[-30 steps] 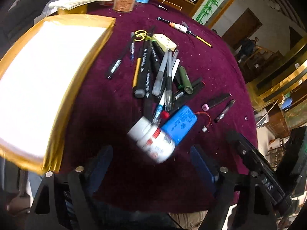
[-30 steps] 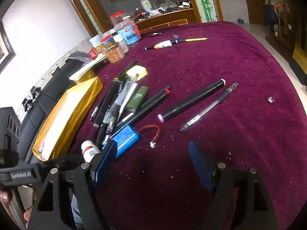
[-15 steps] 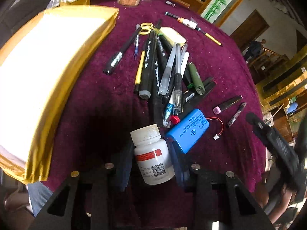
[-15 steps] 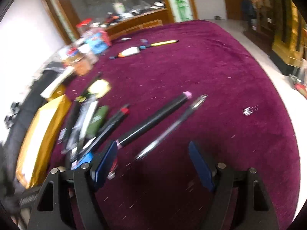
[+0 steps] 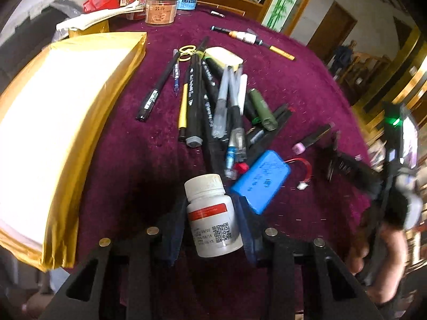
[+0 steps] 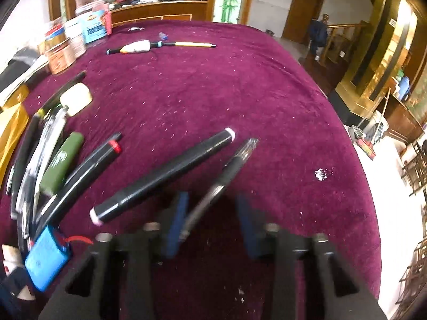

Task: Organize rigid objects
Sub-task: 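Grasp the white medicine bottle with the left tool while the right tool grasps a clear ballpoint pen, then lower bottle and pen into the yellow-rimmed white tray and open both tools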

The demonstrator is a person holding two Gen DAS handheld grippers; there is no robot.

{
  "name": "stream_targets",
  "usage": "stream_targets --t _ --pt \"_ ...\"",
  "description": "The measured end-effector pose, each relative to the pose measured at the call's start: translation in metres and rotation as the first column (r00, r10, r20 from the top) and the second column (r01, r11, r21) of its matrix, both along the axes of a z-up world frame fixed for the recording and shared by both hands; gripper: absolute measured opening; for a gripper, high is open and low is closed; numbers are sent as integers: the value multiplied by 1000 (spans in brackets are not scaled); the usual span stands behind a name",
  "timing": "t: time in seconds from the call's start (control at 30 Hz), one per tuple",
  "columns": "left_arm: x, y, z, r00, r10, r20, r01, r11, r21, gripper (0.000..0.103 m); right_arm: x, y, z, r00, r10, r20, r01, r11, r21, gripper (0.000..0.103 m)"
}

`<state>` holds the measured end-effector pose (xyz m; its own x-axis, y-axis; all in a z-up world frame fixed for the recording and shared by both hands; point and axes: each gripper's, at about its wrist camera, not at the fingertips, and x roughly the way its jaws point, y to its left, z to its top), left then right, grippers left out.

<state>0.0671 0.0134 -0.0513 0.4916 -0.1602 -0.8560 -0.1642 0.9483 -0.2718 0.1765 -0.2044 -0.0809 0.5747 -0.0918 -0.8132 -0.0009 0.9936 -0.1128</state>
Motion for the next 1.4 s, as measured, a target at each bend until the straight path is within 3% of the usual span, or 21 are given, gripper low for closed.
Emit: stream_targets --t 0.07,0.17,0.2,0.47,0.67,0.83,0.93,1.0,1.1,1.2,1.33,1.4 --pt "-1 3 1 1000 -15 6 15 999 -37 39 -5 2 -1 1000 7 -7 -7 999 -42 9" --pt "2 10 -5 998 -59 -28 53 982 -181 39 -14 -2 6 1000 -3 -25 4 1000 8 8" --pt "3 9 -6 998 -63 -27 57 980 -192 39 -19 -4 11 1000 -13 -18 13 1000 27 8" --pt "-13 17 14 998 -58 39 65 977 -203 39 -56 20 58 988 67 137 -72 997 35 8" --pt "-28 37 46 996 -30 84 52 959 -277 39 -78 49 89 963 166 213 -181 982 51 8" --pt "-47 67 83 988 27 151 15 964 -266 39 -92 82 112 932 247 264 -272 960 65 8" --pt "-54 104 93 979 111 173 -67 968 -242 39 -96 106 116 911 306 278 -339 937 81 8" --pt "-56 134 90 968 194 157 -158 964 -216 39 -96 124 116 885 384 261 -431 889 153 8" --pt "-54 174 70 949 294 114 -272 946 -177 39 -90 168 107 817 540 202 -576 761 298 8" --pt "-52 207 51 926 372 67 -361 922 -141 39 -93 215 97 744 642 185 -662 669 337 8" --pt "-44 226 29 920 391 26 -387 916 -107 39 -94 279 79 670 726 153 -730 607 314 8" --pt "-39 229 22 922 387 17 -384 920 -82 39 -91 302 65 659 742 119 -737 608 294 8"
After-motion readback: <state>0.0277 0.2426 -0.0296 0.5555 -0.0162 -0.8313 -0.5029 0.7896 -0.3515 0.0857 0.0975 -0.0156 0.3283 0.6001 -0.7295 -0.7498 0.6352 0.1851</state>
